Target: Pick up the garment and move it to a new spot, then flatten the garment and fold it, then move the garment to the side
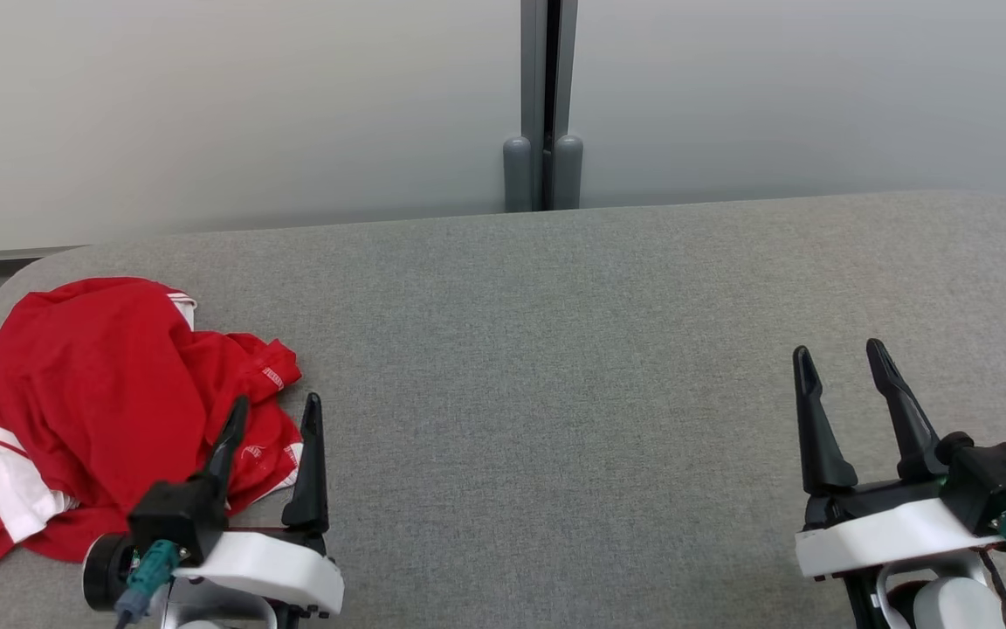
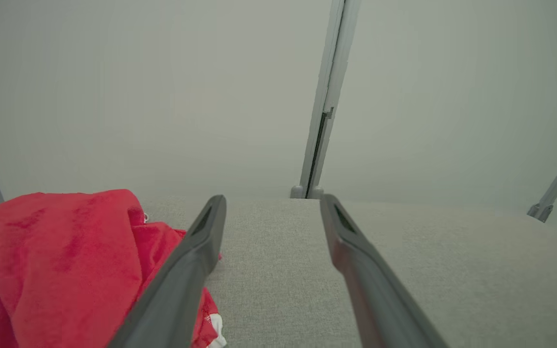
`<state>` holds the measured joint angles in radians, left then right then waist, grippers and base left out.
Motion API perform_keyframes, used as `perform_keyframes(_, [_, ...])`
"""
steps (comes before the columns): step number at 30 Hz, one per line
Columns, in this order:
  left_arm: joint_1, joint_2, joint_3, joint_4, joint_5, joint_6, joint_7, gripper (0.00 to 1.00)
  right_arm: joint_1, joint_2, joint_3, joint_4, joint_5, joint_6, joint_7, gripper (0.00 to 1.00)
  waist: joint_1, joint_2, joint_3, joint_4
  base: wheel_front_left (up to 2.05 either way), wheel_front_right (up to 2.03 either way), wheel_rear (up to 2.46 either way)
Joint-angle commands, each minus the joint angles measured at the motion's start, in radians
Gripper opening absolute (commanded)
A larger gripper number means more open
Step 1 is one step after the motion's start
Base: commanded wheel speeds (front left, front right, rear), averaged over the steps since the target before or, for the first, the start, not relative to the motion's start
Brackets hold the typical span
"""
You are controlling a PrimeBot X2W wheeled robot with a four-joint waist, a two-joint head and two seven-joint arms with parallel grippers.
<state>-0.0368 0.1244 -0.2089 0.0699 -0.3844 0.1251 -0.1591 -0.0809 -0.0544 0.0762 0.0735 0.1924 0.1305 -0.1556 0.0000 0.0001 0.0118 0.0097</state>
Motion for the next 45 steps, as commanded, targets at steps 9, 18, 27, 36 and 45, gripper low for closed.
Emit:
perform_keyframes(9, [-0.038, 0.048, -0.089, 0.01, 0.073, 0.093, -0.028, 1.0, 0.01, 0.003, 0.013, -0.027, -0.078, 0.0, -0.033, 1.0, 0.0, -0.0001, -0.003, 0.002, 0.0, 0.0, 0.0])
perform_keyframes(18, [0.007, -0.019, -0.004, 0.008, 0.026, 0.055, -0.05, 1.0, 0.021, 0.004, 0.008, 0.017, 0.028, 0.0, -0.053, 1.0, 0.0, -0.0001, -0.005, 0.009, 0.0, 0.0, 0.0])
perform_keyframes(27, [0.029, -0.059, 0.076, 0.065, 0.098, -0.04, -0.069, 1.0, 0.015, 0.004, 0.016, 0.063, 0.048, 0.0, -0.073, 1.0, 0.0, -0.0001, -0.012, 0.016, 0.0, 0.0, 0.0])
perform_keyframes(36, [0.035, -0.071, 0.098, 0.119, 0.15, -0.063, -0.083, 1.0, 0.018, 0.003, 0.017, 0.088, 0.003, 0.0, -0.088, 1.0, 0.0, -0.0001, -0.014, 0.017, 0.0, 0.0, 0.0])
perform_keyframes(45, [0.03, -0.072, 0.084, 0.136, 0.205, -0.063, -0.1, 1.0, 0.016, 0.003, 0.023, 0.1, -0.052, 0.0, -0.105, 1.0, 0.0, -0.0001, -0.013, 0.021, 0.0, 0.0, 0.0])
